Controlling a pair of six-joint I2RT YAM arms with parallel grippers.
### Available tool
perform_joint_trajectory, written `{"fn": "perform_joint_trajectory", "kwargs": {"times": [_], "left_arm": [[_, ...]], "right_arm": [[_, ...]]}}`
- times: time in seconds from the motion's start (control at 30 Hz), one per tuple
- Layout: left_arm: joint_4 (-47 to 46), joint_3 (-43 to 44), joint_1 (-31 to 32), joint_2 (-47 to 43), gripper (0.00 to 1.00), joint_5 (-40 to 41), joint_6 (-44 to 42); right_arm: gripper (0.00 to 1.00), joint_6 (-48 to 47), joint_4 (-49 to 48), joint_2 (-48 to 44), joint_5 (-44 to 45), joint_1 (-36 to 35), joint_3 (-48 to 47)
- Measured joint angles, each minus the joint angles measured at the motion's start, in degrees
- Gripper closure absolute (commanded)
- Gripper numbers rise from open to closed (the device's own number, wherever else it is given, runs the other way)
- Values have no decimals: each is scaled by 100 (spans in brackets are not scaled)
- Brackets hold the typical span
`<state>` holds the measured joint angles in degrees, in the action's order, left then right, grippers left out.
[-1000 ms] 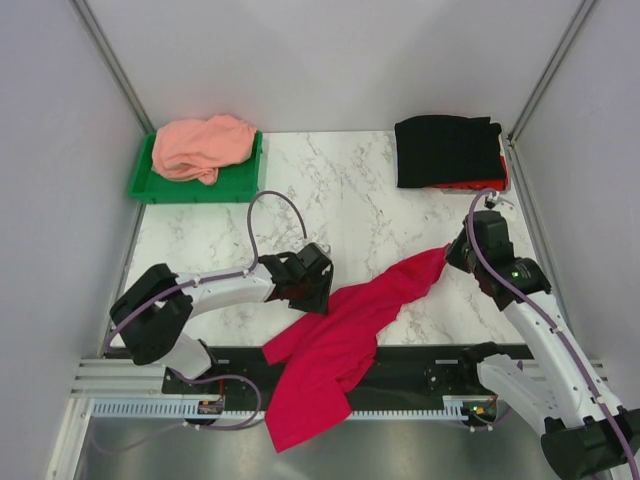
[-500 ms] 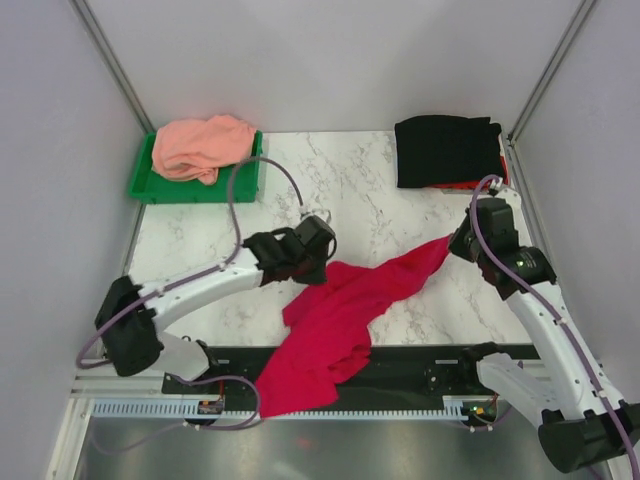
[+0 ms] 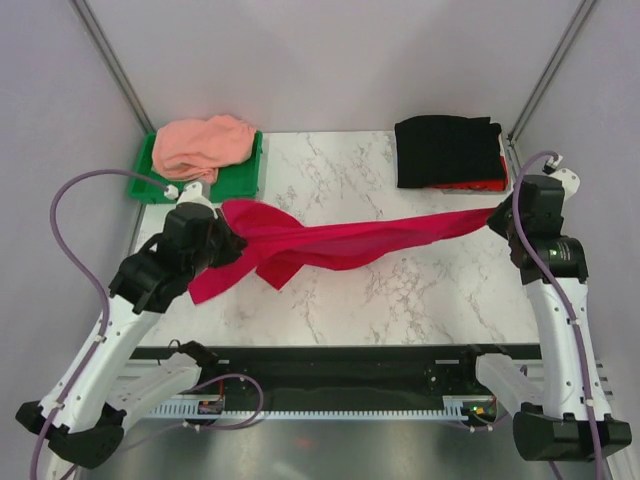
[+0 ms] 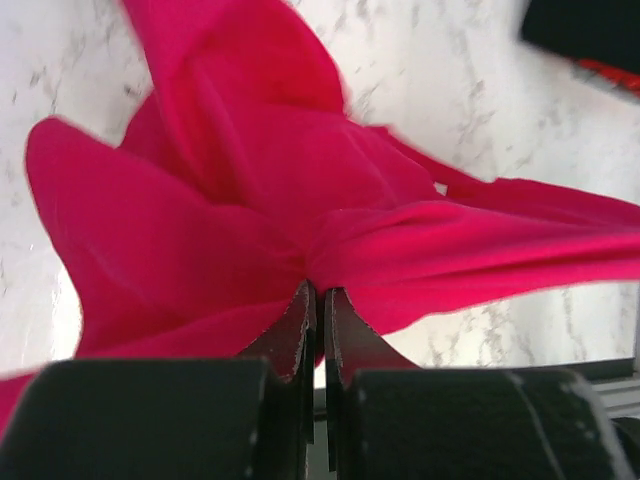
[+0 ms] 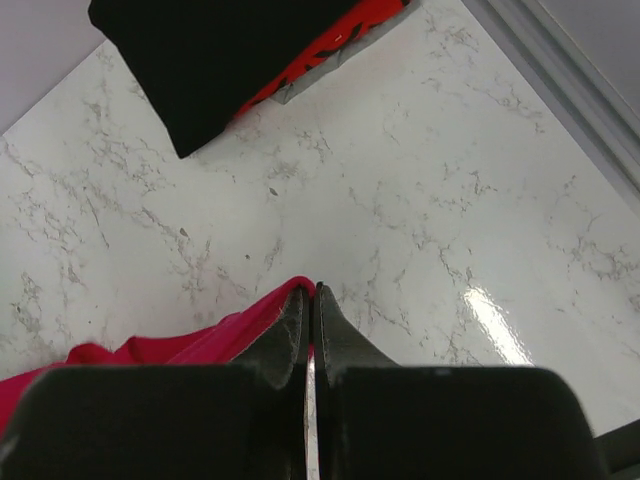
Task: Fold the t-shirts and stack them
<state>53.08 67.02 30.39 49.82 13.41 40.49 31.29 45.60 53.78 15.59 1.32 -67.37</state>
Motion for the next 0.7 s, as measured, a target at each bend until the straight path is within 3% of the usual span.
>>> {"fn": "perform_joint_trajectory", "kwargs": {"times": [0.2,0.27,0.3,0.33,0.43,0.5,0.6,0.7], "left_arm": [[-138,-409,-313,507,94,-815,-85],[-435,-442,-332,986,86,-1174,-208],[-599,-442,-334,1217,78,-1292,-269],[-734,-442,-337,1484,39,-1399,-321],[-1088,-444,-352,2468,17,-1670,-496],[-1248,-608,-278,2785,14,-1672,-516],[-1226,-1027,181,2533,12,-1377,-461],[-1106,-1357,848,1932,26,-1003,-208]], "right_arm": [[100,20,31,116,-380,313,131],[100,17,-2,170,-400,374,216],[100,17,-46,190,-411,398,297],[100,17,-76,201,-420,415,372],[100,-11,-125,212,-393,435,612],[100,-59,-127,208,-297,446,693],[100,-72,-166,201,-175,455,748],[100,-59,-249,236,-181,466,800]]}}
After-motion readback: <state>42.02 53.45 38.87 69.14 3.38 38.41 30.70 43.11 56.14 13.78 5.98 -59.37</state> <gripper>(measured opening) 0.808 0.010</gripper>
